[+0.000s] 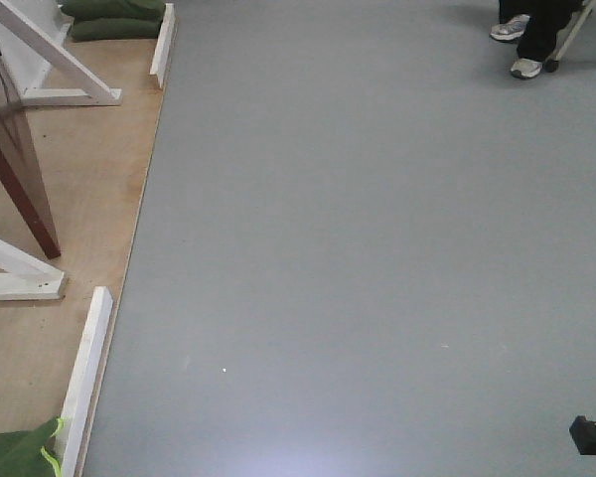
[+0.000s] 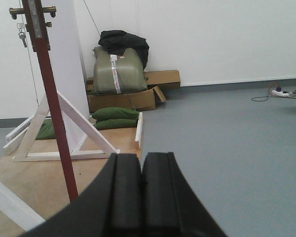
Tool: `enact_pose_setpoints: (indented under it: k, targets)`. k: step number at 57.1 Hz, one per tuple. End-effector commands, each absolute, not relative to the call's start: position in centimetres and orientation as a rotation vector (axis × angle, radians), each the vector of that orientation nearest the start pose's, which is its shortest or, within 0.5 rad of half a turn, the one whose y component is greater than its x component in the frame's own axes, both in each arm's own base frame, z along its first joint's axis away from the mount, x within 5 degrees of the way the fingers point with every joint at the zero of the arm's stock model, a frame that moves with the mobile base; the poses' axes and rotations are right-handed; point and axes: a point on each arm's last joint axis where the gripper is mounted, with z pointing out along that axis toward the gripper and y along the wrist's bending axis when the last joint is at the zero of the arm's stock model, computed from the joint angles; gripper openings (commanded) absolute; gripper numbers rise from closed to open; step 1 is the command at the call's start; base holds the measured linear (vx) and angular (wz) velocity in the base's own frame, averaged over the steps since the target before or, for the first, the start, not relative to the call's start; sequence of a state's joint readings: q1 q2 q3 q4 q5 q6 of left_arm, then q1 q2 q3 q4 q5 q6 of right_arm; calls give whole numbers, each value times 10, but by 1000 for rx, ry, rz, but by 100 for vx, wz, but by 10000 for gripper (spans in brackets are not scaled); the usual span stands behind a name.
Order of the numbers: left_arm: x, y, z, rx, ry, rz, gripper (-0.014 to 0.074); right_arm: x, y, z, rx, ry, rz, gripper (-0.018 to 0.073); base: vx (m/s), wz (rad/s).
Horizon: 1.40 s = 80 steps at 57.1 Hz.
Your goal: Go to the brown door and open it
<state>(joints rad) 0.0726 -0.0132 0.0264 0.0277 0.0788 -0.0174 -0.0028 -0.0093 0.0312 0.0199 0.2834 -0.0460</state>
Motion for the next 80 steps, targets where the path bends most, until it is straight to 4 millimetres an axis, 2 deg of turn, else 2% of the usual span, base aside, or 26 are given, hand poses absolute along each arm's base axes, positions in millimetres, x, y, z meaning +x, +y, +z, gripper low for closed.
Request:
enact_pose_setpoints:
  k: [1, 40, 80]
  targets:
    - [54, 4, 211, -52, 1468, 60, -3, 55, 0, 184, -30, 1697, -30, 0, 34, 19]
    - [54, 4, 211, -52, 1468, 60, -3, 55, 0, 184, -30, 1697, -30, 0, 38, 13]
    - [54, 4, 211, -52, 1468, 60, -3, 55, 0, 184, -30, 1697, -30, 0, 39, -3]
